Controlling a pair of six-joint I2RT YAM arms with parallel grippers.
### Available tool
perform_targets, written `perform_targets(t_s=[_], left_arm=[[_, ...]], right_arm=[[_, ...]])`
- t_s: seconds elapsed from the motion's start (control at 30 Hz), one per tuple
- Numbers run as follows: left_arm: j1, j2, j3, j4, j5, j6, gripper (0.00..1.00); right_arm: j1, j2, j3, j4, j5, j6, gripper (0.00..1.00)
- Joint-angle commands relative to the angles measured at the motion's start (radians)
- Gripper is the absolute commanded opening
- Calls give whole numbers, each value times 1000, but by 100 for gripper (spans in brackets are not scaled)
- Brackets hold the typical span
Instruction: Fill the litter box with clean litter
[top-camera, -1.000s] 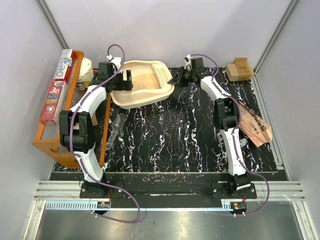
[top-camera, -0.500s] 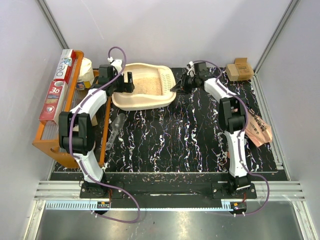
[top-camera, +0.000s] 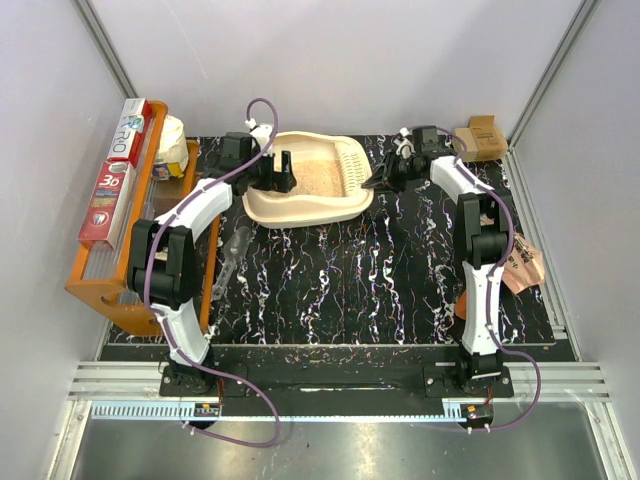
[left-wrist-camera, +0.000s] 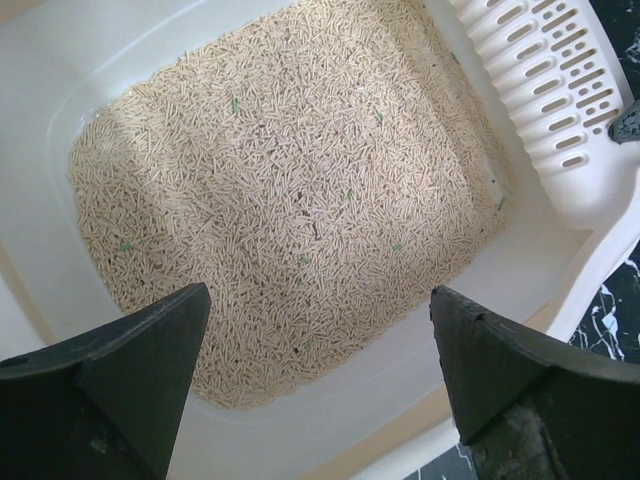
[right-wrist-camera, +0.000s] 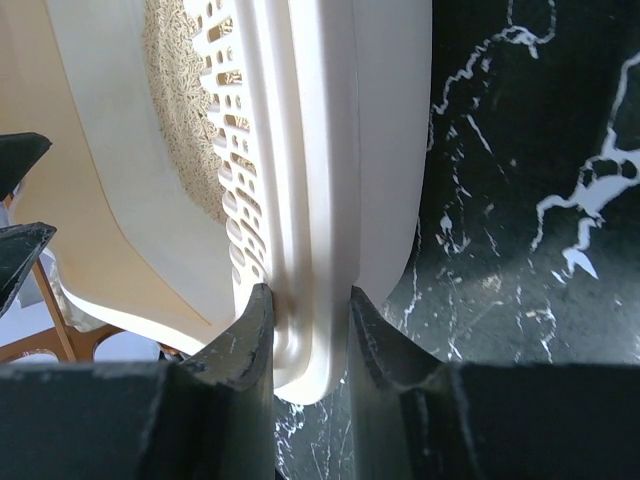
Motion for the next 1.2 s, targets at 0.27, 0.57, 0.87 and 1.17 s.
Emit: perform_targets(t_s=[0.27,0.57,0.87,1.17], left_arm=[[-36,114,100,-67,15,-45,97],[-64,143,150,-64,25,-42,97],[-67,71,191,-64,149,-48,99],[-67,-102,168,-27,299,-108,99]], right_arm=[[-136,-87,-112,-136,259,-190,0],[-146,-113,-134,-142,285,-211,0],[-186,-156,-4,-142,192,-276,95],[-271,-452,42,-200,84,-421,100]])
